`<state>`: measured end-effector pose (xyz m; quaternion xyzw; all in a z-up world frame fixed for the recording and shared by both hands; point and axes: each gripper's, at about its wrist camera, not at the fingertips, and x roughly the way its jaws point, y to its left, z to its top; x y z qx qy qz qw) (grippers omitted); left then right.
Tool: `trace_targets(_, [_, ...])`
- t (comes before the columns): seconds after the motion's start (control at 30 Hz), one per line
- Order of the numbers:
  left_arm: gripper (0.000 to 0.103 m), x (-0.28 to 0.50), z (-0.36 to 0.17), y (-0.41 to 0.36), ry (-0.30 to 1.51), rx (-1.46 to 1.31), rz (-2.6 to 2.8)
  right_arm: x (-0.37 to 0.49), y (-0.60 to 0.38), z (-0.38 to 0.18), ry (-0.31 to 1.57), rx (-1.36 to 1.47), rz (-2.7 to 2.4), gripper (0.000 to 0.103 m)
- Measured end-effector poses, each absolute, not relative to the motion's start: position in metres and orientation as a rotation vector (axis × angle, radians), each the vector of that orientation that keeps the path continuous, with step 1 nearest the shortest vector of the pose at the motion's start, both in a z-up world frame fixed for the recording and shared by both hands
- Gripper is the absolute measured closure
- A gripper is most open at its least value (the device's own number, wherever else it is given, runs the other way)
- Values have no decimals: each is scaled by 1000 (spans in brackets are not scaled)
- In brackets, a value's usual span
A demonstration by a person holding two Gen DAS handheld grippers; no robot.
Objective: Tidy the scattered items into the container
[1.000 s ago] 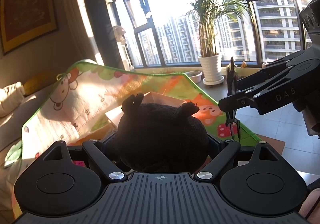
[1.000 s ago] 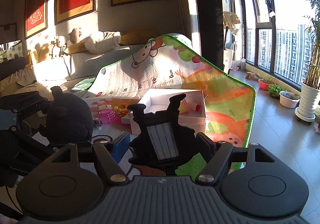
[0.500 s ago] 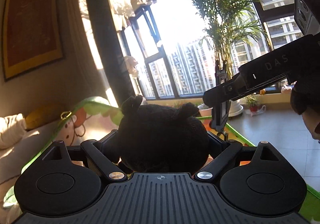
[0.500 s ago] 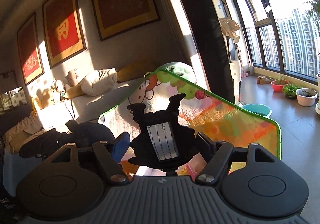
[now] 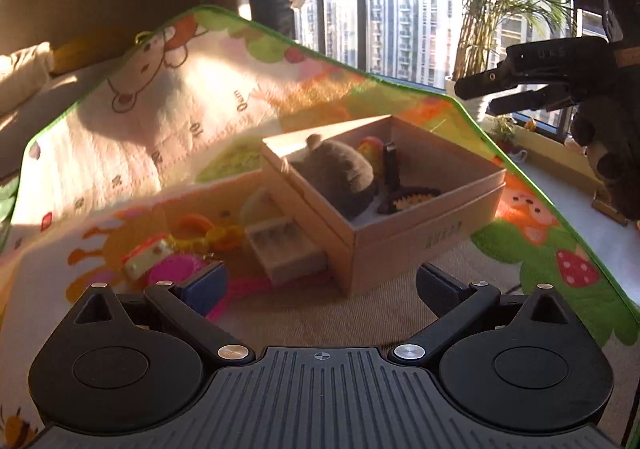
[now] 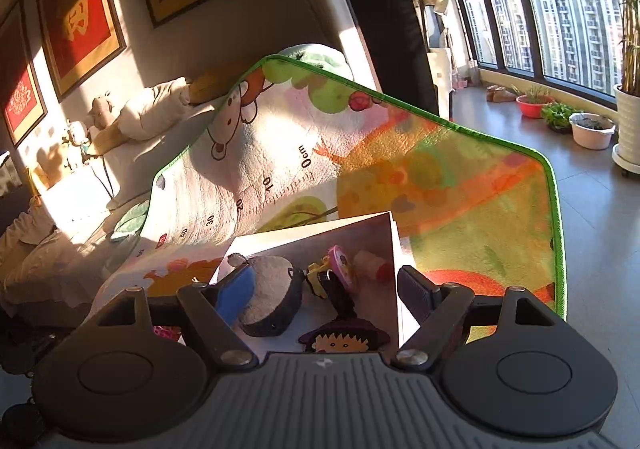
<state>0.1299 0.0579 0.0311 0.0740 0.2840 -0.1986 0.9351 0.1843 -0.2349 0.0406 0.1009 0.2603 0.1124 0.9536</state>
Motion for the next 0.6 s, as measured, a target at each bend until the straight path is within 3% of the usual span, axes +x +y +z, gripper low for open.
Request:
trace_targets(0.27, [0, 106, 11, 99, 639, -16, -280, 170, -128, 35, 501, -121, 360, 23])
trace_targets(0.33, [0, 105, 6, 100, 655, -60, -304, 182, -108, 41, 513, -161, 392, 39])
trace_targets(0.37, [0, 104, 4, 100, 651, -86, -325, 195, -102, 46, 545, -157, 410, 57])
trace_targets(0.47, [0, 102, -3, 94, 633, -153, -429, 239, -91, 55, 624, -166, 386, 80])
trace_targets(0.5, [0, 101, -5, 92, 630, -154, -455, 251, -86, 56, 626, -221, 349, 85])
trace_targets(0.6, [0, 99, -7, 94, 625, -170, -476, 284, -81, 48, 680, -380, 296, 85])
